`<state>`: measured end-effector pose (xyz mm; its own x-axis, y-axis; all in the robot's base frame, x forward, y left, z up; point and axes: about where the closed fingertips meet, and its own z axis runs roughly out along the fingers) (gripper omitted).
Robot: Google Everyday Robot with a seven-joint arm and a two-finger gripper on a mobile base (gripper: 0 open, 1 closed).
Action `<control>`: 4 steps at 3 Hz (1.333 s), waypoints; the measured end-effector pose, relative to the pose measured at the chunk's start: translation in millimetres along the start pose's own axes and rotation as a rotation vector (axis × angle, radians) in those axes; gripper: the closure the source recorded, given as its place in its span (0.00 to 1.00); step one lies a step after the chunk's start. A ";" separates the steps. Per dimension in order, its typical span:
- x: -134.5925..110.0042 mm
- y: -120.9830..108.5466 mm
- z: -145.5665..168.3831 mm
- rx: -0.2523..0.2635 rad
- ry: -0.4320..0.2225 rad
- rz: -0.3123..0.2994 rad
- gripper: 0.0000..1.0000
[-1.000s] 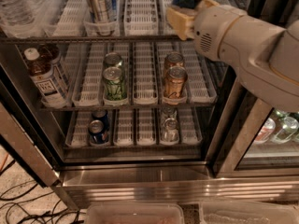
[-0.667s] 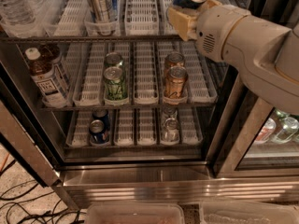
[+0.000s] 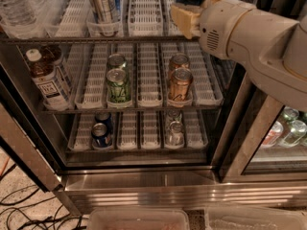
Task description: Pick redbull can from top shelf of fridge
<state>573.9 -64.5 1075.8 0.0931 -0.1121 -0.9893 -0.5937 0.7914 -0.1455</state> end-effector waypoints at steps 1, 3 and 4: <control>-17.4 3.9 2.2 -0.023 -0.006 -0.024 1.00; -26.8 19.3 -7.3 -0.075 -0.023 -0.032 1.00; -16.0 33.5 -26.8 -0.110 -0.017 -0.021 1.00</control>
Offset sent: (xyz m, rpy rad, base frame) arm -0.0055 0.0138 0.0321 -0.0138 -0.0428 0.0779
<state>531.2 -52.3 1086.6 0.1189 -0.1170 -0.9860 -0.6752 0.7185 -0.1667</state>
